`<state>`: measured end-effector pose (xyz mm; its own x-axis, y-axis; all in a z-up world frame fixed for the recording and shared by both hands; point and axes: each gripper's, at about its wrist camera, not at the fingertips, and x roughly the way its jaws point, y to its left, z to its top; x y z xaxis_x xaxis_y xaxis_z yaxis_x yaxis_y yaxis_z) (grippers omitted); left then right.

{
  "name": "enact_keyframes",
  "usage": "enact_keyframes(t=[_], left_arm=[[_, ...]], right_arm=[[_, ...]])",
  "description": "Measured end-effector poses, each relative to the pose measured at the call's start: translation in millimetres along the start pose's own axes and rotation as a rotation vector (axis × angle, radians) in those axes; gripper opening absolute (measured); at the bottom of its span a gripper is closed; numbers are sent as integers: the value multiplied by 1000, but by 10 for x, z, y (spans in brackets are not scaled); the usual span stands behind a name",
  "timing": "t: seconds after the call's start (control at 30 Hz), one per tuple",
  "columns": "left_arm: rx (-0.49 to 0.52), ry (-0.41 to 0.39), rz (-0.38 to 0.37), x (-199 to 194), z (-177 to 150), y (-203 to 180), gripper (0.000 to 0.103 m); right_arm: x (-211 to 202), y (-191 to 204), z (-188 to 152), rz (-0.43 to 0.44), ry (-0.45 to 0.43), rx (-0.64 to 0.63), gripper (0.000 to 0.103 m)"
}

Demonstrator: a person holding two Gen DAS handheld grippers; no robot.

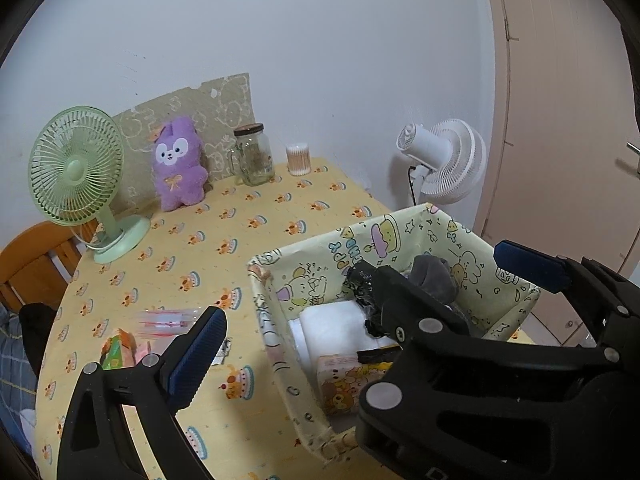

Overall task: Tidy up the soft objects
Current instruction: 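Lower the snack bag and bundle into the box and open both tools, then withdraw both open tools from the box back over the table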

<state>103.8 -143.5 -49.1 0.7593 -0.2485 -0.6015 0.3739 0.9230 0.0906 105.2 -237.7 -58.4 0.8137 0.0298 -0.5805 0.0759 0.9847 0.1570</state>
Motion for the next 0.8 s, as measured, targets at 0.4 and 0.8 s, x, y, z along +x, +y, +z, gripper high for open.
enact_keyframes(t=[0.4,0.8], left_arm=[[-29,-61,13,-275,-25,214,100],[-53,-122,40,-553,-90,492,101]], right_arm=[[-231,278,53,-24,-55,-38,95],[-436,621,83,-41,-124,-78,103]])
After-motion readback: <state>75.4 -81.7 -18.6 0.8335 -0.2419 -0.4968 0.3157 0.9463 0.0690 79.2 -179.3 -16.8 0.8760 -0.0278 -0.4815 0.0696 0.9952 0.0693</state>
